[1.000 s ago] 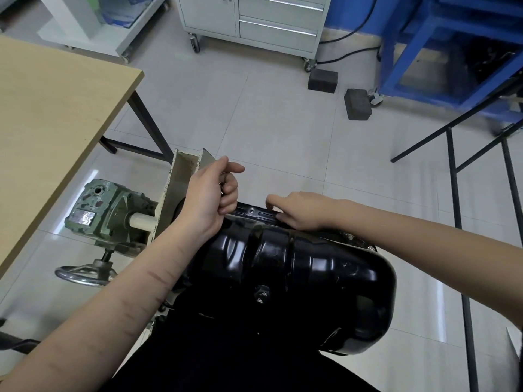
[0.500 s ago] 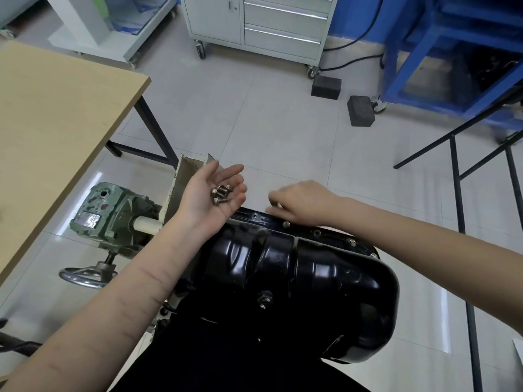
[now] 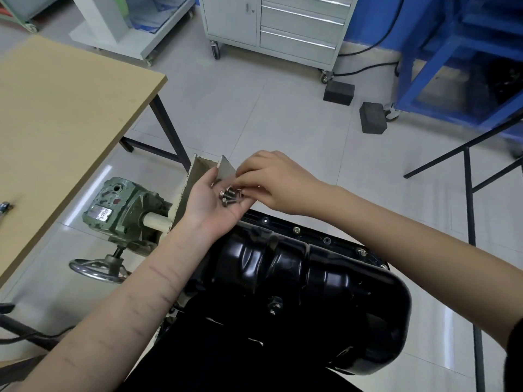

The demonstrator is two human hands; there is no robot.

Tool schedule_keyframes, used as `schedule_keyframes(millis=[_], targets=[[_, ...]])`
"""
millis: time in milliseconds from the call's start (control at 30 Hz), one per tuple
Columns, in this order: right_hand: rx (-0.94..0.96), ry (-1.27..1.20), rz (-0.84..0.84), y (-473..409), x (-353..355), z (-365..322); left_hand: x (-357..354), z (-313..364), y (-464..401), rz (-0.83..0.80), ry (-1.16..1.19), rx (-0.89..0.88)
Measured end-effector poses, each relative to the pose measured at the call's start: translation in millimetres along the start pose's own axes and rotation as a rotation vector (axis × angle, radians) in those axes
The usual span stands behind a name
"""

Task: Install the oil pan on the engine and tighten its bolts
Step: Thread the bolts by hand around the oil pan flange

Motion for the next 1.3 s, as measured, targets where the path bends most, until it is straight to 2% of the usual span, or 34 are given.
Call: schedule_keyframes(millis=[133,233,300,367,533,633,800,1133,1300], targets=[[-0.042,-0.183,0.155,5.5,9.7,4.0,-0.8,0.4,1.2,-0.016,-0.011,-0.015],[-0.257,-0.417,0.388,20.6,20.4,25.2,-2.4,0.0,4.1,-0.028,-0.099,-0.025],[-0.404,-0.546,0.457,37.6,17.1,41.2,-2.0,-1.1,4.2,-0.021,-0.123,-0.025],[-0.479,-0.526,0.378,55.6,7.0,51.8,-1.9,-1.6,3.8,-0.016,-0.130,-0.026],[-0.479,-0.321,-0.088,108.3,-33.1,60.0,-2.4,-3.0,1.3,-0.027,-0.144,-0.023],[-0.501,-0.245,-0.250,134.5,-48.0,60.3,-2.9,-2.9,-0.4,-0.042,-0.130,-0.019],[-0.517,-0.178,-0.386,153.2,-61.1,57.6,-4.0,-2.2,-1.6,-0.051,-0.134,-0.022],[-0.462,-0.049,-0.449,151.4,-67.0,51.0,-5.2,-2.2,-2.0,-0.055,-0.153,-0.021],[-0.374,0.038,-0.506,146.5,-68.5,48.0,-4.5,-2.2,-2.7,-0.052,-0.157,-0.013]])
Point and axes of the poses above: each hand's wrist, its own y-axis away from the middle knuckle, its own x-axis out of the back of the hand, z = x × y, the point moved 6 cm from there along -y, towards the middle knuckle, and after that the axes turned 15 degrees about x, right-handed, at the moved point
